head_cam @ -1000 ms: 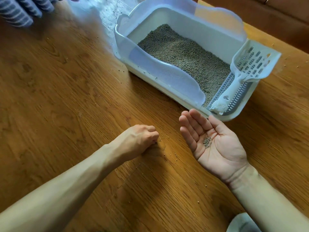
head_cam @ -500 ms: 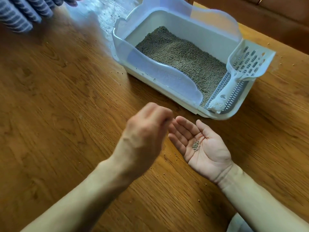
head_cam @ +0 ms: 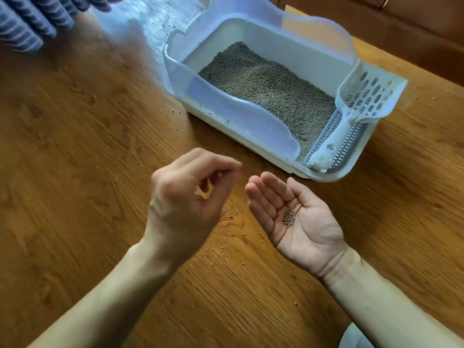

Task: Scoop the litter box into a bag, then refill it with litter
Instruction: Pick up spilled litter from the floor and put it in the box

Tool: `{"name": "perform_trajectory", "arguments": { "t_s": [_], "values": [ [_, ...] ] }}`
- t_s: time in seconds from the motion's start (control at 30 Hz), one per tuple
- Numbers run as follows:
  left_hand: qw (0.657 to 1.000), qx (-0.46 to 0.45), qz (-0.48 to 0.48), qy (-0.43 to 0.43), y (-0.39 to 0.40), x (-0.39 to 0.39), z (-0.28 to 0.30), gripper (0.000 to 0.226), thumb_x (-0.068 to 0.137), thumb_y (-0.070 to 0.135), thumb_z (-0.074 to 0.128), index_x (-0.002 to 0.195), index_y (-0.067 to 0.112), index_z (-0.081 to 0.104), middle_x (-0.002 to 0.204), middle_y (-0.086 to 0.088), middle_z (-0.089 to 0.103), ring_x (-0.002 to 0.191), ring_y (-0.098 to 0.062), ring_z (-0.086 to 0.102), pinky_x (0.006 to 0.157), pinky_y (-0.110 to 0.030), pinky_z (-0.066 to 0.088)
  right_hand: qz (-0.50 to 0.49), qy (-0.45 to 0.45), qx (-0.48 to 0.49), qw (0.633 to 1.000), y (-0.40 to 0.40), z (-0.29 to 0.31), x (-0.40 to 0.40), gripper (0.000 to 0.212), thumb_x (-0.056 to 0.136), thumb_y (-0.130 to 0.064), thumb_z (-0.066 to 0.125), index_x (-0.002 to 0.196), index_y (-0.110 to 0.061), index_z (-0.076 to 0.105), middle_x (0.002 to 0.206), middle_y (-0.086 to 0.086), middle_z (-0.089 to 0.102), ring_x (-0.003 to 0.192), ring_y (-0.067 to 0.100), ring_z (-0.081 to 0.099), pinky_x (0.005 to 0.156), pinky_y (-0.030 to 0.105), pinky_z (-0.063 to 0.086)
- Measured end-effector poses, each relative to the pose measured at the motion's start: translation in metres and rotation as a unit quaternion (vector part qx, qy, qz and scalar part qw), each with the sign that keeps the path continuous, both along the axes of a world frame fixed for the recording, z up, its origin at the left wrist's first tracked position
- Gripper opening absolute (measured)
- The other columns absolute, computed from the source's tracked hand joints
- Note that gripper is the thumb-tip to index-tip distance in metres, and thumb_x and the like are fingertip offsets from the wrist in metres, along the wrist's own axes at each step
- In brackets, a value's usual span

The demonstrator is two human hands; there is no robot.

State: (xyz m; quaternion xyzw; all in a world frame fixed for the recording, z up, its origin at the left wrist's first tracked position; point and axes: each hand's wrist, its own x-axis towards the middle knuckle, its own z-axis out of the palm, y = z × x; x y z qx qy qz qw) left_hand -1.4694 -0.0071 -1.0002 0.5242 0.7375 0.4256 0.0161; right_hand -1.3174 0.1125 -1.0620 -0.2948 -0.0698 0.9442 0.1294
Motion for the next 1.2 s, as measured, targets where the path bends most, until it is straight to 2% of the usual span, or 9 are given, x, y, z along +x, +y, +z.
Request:
{"name": "perform_trajectory", "arguments": {
  "t_s": [0.1,0.23,0.37,0.47,0.67,0.9,1.03,1.13,1.2],
  "values": [
    [0.990,-0.141,0.016,-0.018,-0.011,-0.023,-0.045,0.008,0.088,0.013,0.074,0.096,0.015,0.077,0.089,0.005,0.070,0.076,-0.006,0.066,0.066,-0.028,0.058,-0.002,0.008,0.007,1.000,0.007,-0.005,0.005,0.047,0.098,-0.029,0.039,0.111,0.007,0.068,0.117,0.025,0.066,0.114,0.035,0.063,0.095,0.045,0.053],
    [0.963,-0.257,-0.080,0.025,-0.023,-0.028,-0.092,0.024,0.086,0.015,0.077,0.110,0.020,0.076,0.103,0.007,0.068,0.087,-0.005,0.062,0.079,-0.025,0.058,-0.005,0.021,0.008,1.000,0.013,-0.010,0.008,0.050,0.100,-0.030,0.034,0.118,0.007,0.064,0.123,0.025,0.063,0.121,0.035,0.058,0.101,0.045,0.048],
    [0.941,-0.279,-0.167,0.098,-0.017,-0.028,-0.107,0.029,0.089,0.015,0.072,0.117,0.019,0.071,0.111,0.002,0.062,0.097,-0.011,0.058,0.080,-0.023,0.055,-0.009,0.015,0.008,1.000,0.013,-0.011,0.011,0.050,0.100,-0.031,0.036,0.116,0.005,0.066,0.122,0.024,0.064,0.119,0.034,0.059,0.098,0.044,0.050],
    [0.932,-0.279,-0.202,0.115,-0.010,-0.032,-0.110,0.015,0.094,0.017,0.065,0.107,0.020,0.072,0.100,0.004,0.057,0.087,-0.005,0.049,0.072,-0.019,0.050,-0.006,0.011,0.008,1.000,0.013,-0.012,0.013,0.051,0.101,-0.032,0.034,0.117,0.005,0.065,0.123,0.024,0.064,0.120,0.033,0.058,0.100,0.044,0.049],
    [0.920,-0.295,-0.210,0.149,-0.003,-0.033,-0.109,0.010,0.095,0.020,0.060,0.085,0.017,0.062,0.081,0.005,0.048,0.066,-0.008,0.036,0.055,-0.019,0.040,-0.008,0.003,0.020,1.000,0.016,-0.007,0.011,0.048,0.098,-0.030,0.039,0.118,0.006,0.064,0.123,0.024,0.063,0.121,0.034,0.058,0.099,0.045,0.050],
    [0.910,-0.320,-0.182,0.188,-0.005,-0.022,-0.115,0.012,0.089,0.003,0.063,0.096,0.011,0.058,0.085,-0.002,0.052,0.069,-0.012,0.042,0.054,-0.027,0.051,-0.022,0.008,0.014,1.000,0.015,0.007,0.005,0.045,0.089,-0.029,0.046,0.104,0.005,0.071,0.112,0.024,0.069,0.107,0.034,0.067,0.085,0.043,0.058],
    [0.952,-0.271,-0.074,0.125,-0.007,-0.015,-0.110,0.015,0.094,0.001,0.061,0.092,0.014,0.055,0.084,0.002,0.050,0.067,-0.011,0.046,0.056,-0.026,0.050,-0.021,-0.006,0.026,0.999,0.010,0.011,0.003,0.042,0.091,-0.028,0.048,0.101,0.006,0.072,0.110,0.024,0.069,0.104,0.034,0.068,0.083,0.043,0.058],
    [0.991,-0.126,0.042,0.009,0.001,-0.010,-0.071,0.008,0.100,0.008,0.055,0.094,0.012,0.060,0.087,0.002,0.056,0.072,-0.012,0.053,0.064,-0.023,0.048,-0.020,-0.010,0.028,0.999,0.007,0.011,0.002,0.047,0.095,-0.030,0.043,0.095,0.006,0.073,0.107,0.025,0.070,0.099,0.034,0.070,0.080,0.042,0.059],
    [0.997,-0.040,0.059,-0.004,0.007,-0.002,-0.037,0.010,0.100,0.007,0.054,0.095,0.009,0.062,0.089,0.002,0.058,0.075,-0.010,0.053,0.069,-0.015,0.045,-0.016,-0.030,0.027,0.999,0.005,0.012,-0.002,0.050,0.094,-0.031,0.040,0.092,0.006,0.074,0.104,0.025,0.070,0.095,0.034,0.071,0.080,0.042,0.059]
  ]
}}
